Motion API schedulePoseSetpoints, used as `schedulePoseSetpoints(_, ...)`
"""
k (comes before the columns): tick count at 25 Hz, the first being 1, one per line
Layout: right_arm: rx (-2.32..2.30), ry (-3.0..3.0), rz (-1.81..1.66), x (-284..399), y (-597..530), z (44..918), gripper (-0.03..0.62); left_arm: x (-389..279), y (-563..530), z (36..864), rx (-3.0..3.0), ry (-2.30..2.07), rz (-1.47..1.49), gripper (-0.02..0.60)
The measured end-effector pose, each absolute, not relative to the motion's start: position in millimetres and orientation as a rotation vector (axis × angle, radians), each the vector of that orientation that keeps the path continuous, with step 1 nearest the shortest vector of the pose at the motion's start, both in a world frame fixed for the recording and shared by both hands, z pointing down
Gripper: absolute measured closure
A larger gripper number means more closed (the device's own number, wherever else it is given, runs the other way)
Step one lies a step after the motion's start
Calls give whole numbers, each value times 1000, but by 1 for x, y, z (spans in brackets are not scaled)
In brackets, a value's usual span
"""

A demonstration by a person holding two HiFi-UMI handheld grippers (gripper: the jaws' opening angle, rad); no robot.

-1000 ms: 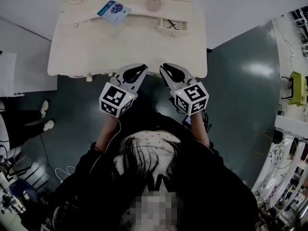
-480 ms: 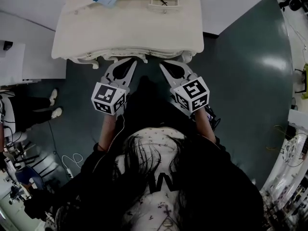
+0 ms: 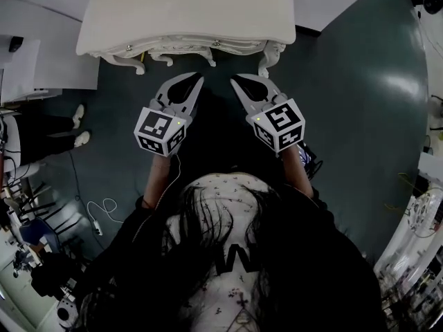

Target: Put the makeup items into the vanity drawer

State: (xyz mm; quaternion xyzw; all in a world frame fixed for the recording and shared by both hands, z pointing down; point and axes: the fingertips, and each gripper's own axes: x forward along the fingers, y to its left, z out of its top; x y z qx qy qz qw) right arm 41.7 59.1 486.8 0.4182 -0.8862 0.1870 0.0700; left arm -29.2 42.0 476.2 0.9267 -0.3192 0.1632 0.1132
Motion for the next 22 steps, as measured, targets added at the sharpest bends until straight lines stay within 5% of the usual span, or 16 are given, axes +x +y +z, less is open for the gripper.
schedulePoseSetpoints(22,1347,-2648,475,25,76,468,585,-14,74,458,2831,-752,485,563)
